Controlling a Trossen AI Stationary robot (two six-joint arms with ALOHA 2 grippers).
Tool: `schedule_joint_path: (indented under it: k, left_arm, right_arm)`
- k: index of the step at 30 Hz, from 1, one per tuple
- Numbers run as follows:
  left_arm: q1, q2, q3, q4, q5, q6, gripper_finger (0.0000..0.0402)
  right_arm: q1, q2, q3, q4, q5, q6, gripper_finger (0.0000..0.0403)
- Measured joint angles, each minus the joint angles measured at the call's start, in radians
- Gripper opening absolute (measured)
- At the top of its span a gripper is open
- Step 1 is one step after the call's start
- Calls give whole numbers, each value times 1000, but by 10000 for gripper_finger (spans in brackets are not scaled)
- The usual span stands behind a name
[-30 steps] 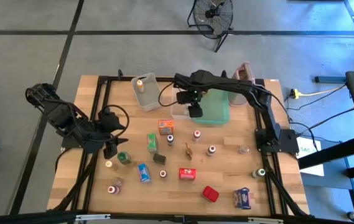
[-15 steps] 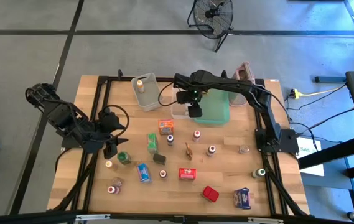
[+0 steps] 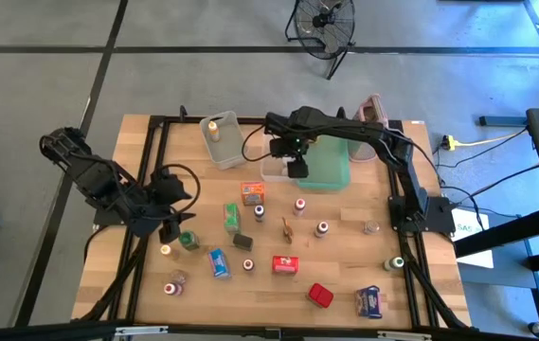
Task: Pick & Place Kitchen Items
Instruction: Put the white seasoning bottle into the white bin, then put the yellow food coloring bottle into the gray bin
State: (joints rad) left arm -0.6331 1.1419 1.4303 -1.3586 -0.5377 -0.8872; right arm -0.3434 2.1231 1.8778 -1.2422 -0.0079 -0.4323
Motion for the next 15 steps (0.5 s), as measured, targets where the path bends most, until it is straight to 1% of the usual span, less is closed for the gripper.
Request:
schedule_joint_path:
  k: [3, 7, 10, 13, 15]
  left_arm:
    - [-1, -1, 0, 3, 6, -5, 228]
    - [-18, -13, 0, 6, 4, -8, 229]
    - [-25, -14, 0, 5, -1, -8, 230]
    - [-27, -20, 0, 0, -1, -8, 228]
    - [-27, -26, 0, -3, 18, -7, 228]
  right_arm:
    - [4, 0, 0, -3, 2, 12, 296]
    - [16, 0, 15, -32, 80, 32, 317]
    - [31, 0, 54, -50, 112, 32, 320]
    - [45, 0, 123, -78, 118, 44, 321]
    - [52, 0, 174, -92, 118, 65, 321]
